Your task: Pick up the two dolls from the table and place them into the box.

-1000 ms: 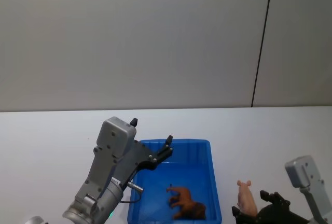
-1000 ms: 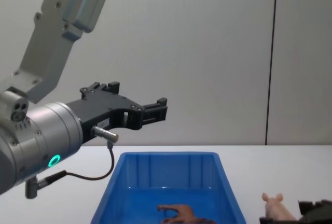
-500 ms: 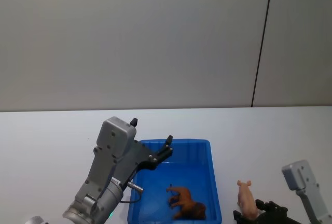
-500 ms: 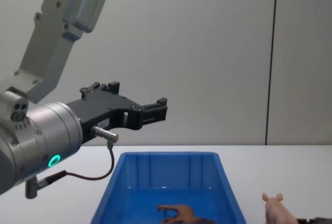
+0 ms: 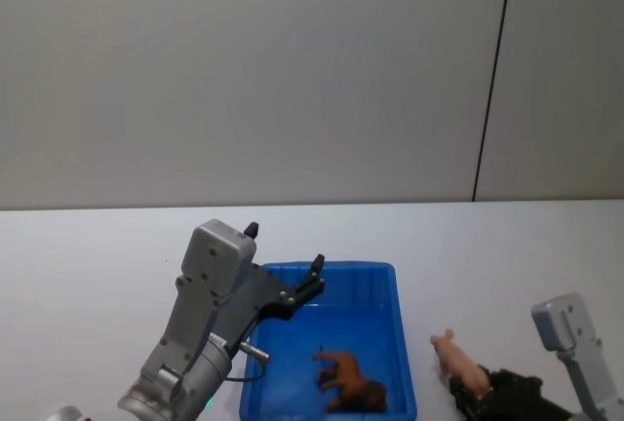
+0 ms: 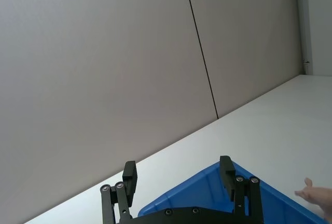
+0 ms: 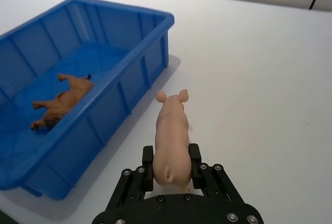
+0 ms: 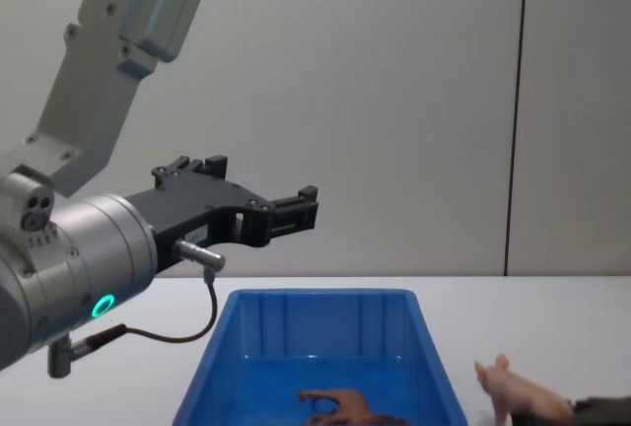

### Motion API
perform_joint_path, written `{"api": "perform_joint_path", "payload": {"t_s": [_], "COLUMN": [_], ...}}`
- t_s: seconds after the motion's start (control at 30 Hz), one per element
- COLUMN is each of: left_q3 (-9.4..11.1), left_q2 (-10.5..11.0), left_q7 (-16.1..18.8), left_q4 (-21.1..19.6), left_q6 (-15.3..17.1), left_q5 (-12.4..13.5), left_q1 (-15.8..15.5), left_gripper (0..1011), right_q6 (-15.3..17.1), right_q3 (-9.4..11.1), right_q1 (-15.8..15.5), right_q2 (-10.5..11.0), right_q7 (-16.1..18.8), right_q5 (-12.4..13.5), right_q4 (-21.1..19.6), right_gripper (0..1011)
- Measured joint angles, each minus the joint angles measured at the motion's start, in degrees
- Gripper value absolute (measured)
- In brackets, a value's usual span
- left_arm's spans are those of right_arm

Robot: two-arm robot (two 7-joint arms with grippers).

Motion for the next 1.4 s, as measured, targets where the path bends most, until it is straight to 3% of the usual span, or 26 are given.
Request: {"api": "perform_joint_path", "payload": {"t_s": [0.4,0.7,1.13,1.23,1.3,1.4], "left_q3": [0.0,0.0,0.0,0.0,0.0,0.0], "left_q2": [0.0,0.0,0.0,0.0,0.0,0.0], "left_q7": [0.0,0.0,0.0,0.0,0.0,0.0], "left_q4": [0.0,0.0,0.0,0.0,0.0,0.0], "left_q6": [0.0,0.0,0.0,0.0,0.0,0.0], "left_q5": [0.0,0.0,0.0,0.0,0.0,0.0], "left_q1": [0.0,0.0,0.0,0.0,0.0,0.0], "left_gripper": [1001,1002,1002,1002,1002,1002], "right_q6": [-3.9,-5.58,-2.14,-1.03,-0.68,-0.15], "right_q3": [-0.09,-0.53,-2.83,-3.49,-3.74,-4.13], "right_q1": [0.28,2.4,7.89,9.46,9.97,10.91], "right_q2": [-0.17,-1.25,-5.76,-7.14,-7.68,-8.5], "right_q7": [-1.5,0.98,6.59,7.44,7.71,8.2], "right_q5": [-2.3,-3.56,-4.43,-4.5,-4.5,-4.53], "right_q4": [-3.39,-6.01,-3.96,-2.33,-1.55,-0.28], "right_gripper": [376,376,381,418,530,590]}}
